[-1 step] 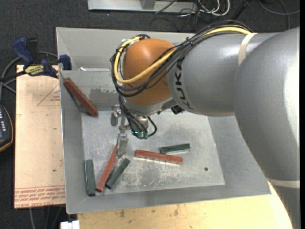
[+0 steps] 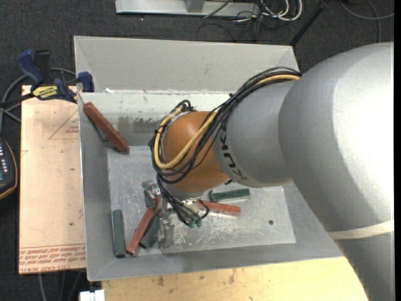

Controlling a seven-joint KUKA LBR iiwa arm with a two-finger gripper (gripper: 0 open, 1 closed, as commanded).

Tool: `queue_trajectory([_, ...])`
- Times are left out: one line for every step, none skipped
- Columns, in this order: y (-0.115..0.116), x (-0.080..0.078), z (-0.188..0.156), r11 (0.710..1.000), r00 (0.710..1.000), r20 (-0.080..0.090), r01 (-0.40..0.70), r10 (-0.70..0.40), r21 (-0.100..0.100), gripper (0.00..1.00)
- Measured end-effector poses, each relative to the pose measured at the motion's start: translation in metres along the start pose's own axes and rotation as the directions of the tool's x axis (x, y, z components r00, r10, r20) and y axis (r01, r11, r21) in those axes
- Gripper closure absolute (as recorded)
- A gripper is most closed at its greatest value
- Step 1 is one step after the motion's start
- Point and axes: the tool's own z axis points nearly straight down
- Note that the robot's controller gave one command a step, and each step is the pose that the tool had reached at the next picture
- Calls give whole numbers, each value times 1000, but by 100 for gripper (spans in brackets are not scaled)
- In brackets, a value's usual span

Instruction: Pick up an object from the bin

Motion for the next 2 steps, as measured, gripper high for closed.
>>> queue_trajectory([-3, -5, -6, 1000, 1000, 12, 0, 0, 4, 100])
queue_trajectory([-6, 26, -143, 1000, 1000, 8, 13, -13, 1, 100])
